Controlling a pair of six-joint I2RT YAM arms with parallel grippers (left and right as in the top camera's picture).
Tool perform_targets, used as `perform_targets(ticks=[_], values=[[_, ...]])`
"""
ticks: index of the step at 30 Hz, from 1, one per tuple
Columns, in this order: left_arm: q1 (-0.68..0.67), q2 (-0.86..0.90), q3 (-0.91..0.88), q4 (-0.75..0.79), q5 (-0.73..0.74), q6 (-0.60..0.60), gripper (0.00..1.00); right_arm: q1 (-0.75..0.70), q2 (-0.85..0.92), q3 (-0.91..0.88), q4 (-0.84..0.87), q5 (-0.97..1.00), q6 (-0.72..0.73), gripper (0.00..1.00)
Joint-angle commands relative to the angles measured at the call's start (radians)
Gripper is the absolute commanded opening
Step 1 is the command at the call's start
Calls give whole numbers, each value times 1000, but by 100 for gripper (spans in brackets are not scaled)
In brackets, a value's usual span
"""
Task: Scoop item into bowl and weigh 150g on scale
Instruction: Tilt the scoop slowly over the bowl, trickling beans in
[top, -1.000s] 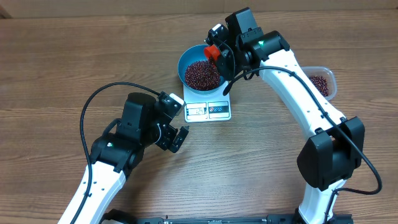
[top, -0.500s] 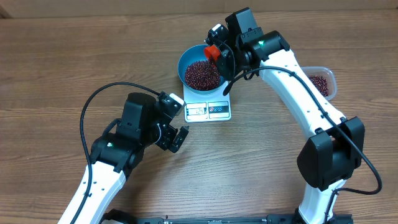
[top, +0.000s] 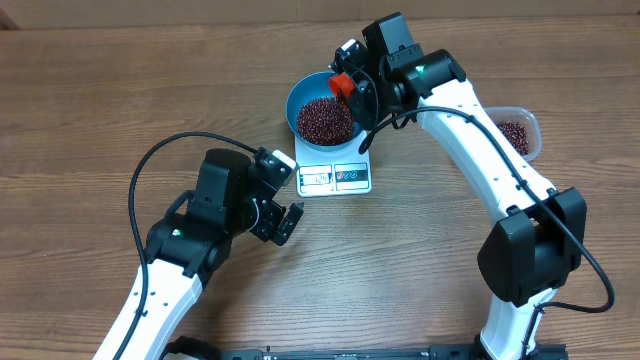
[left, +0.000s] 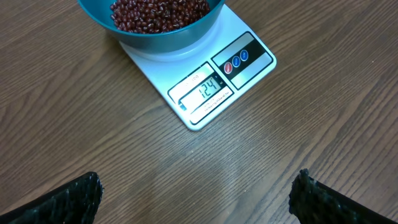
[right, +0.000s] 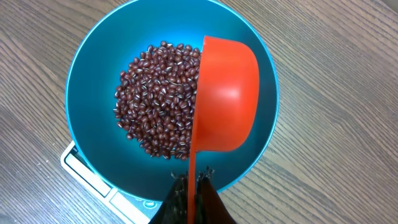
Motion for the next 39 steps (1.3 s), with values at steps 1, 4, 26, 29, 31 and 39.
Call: perform_targets(ticks=[1,4,26,29,31,39], values=[[-2,6,-8,0,11,23,100,8,-1,33,3,10,-7,4],[-2,6,-8,0,11,23,99,8,-1,33,3,10,-7,4],[-2,8,-8,-4,11,23,100,27,-1,33,41,17,-52,4],[-2,8,-8,-4,11,23,99,29,-1,33,40,17,-52,4],[-2,8,-8,-4,11,23,100,29,-1,33,40,17,-52,4],[-2,8,-8,-4,11,23,99,29,-1,33,40,17,-52,4]])
